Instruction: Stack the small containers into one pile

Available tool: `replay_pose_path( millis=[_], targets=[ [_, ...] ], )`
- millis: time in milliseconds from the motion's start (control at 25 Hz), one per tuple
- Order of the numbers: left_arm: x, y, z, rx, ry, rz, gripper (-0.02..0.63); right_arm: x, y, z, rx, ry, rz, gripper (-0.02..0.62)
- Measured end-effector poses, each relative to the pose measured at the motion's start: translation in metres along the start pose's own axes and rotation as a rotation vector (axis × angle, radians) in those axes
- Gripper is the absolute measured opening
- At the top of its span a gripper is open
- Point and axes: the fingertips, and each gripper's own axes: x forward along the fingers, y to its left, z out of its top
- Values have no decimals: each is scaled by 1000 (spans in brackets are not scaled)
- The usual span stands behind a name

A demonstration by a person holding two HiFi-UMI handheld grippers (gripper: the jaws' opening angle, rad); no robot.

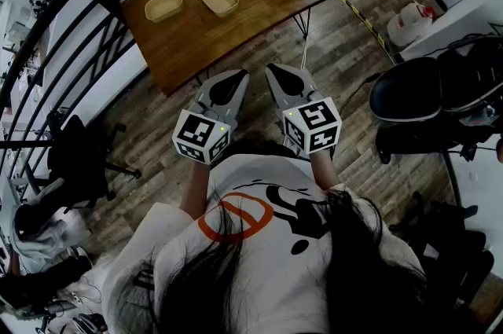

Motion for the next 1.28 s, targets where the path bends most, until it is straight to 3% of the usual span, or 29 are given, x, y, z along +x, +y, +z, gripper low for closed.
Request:
replay_pose_path(
  millis=[600,1000,1280],
  targets=[
    [13,-12,-4,2,9,15,0,-11,-10,-6,11,-1,48,8],
    [25,-24,-28,-27,52,37,0,-22,-31,-29,17,35,64,8],
    [41,-1,-30,-49,68,53,0,6,-43,-27,37,58,90,8]
  ],
)
